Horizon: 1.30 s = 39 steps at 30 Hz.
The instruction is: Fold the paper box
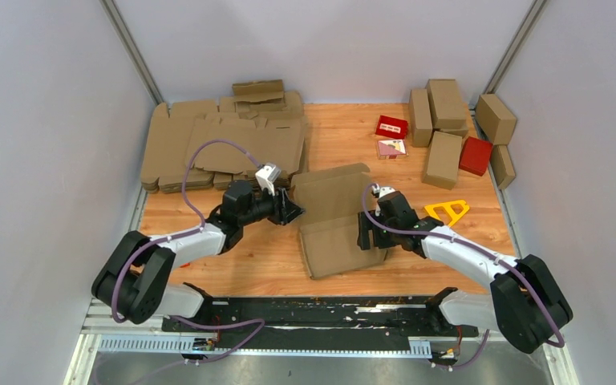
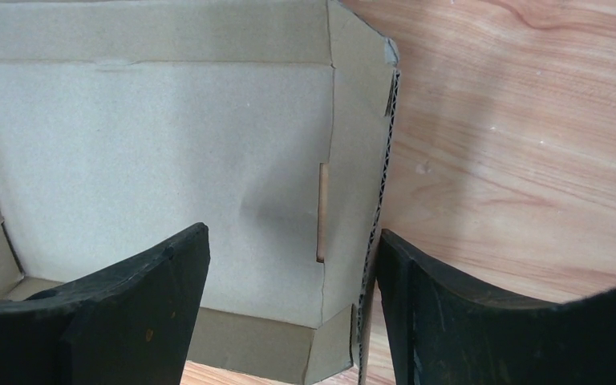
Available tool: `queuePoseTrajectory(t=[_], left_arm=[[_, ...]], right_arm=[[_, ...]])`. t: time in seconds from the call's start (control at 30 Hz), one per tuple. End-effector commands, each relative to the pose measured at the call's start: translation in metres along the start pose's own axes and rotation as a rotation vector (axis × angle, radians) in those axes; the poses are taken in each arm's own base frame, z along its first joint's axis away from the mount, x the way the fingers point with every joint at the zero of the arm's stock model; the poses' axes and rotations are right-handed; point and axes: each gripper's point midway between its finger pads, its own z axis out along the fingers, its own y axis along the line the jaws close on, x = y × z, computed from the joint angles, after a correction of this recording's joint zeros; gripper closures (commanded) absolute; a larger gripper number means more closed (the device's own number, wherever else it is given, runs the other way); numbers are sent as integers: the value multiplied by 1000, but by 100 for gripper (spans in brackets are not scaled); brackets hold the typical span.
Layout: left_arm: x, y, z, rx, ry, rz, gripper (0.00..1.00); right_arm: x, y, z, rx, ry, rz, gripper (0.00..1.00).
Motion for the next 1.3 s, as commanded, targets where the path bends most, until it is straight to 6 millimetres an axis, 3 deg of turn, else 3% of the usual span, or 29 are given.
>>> queuePoseTrajectory(t=[0.0, 0.2, 0.7, 0.97, 1.27], left_arm=[[-11, -9, 8, 56, -24, 7, 50], [-10, -11, 15, 89, -12, -12, 53], [-10, -10, 1, -26, 4, 130, 100], [-18, -15, -10, -121, -50, 265, 100], [-21, -41, -19, -81, -133, 396, 100]], right_arm=[[-14, 12, 0, -44, -43, -27, 25], [-13, 13, 1, -45, -43, -25, 25], [-19, 2, -1, 20, -79, -6, 24], [-25, 5, -4, 16, -90, 4, 16], [-29, 4, -6, 25, -98, 31, 14]])
